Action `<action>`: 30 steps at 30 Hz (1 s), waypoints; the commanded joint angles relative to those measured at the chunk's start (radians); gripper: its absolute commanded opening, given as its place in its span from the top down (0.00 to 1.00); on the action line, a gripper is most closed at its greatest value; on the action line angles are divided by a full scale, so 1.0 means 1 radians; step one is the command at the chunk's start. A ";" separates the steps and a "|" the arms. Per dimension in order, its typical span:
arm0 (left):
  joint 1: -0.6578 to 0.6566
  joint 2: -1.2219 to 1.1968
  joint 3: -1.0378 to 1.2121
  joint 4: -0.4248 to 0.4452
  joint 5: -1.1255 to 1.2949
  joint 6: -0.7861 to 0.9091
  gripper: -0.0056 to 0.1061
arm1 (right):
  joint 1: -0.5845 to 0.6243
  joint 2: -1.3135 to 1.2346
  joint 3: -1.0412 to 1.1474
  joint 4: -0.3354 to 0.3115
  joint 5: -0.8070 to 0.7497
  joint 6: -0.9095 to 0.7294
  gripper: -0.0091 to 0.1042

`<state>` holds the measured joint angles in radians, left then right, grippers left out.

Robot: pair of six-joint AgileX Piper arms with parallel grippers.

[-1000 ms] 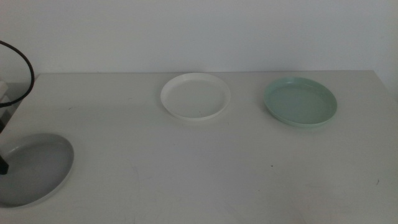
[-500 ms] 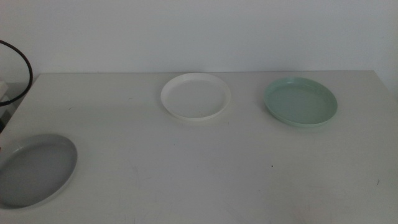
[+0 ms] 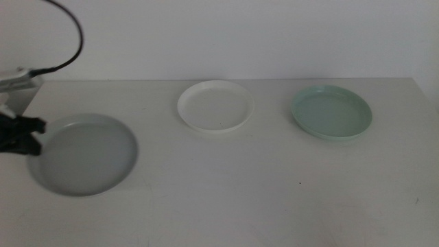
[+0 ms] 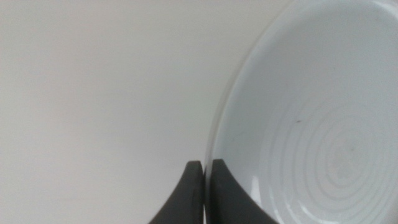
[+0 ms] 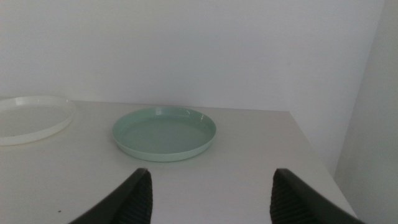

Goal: Stack the three bowls on top of each other.

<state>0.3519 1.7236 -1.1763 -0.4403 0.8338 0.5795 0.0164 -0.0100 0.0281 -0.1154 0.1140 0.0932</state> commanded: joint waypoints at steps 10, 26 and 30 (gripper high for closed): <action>-0.413 -0.089 -0.024 -0.038 -0.093 -0.321 0.95 | -0.003 -0.027 -0.006 -0.010 -0.081 -0.002 0.48; -0.732 0.066 -0.024 -0.168 -0.337 -0.399 0.95 | -0.003 -0.027 -0.006 -0.010 -0.081 -0.002 0.48; -0.732 0.099 -0.024 -0.182 -0.336 -0.399 0.95 | -0.003 -0.027 -0.006 -0.010 -0.081 -0.002 0.48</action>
<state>-0.3755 1.8618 -1.1756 -0.5826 0.5288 0.1925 0.0164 -0.0100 0.0281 -0.1154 0.1140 0.0932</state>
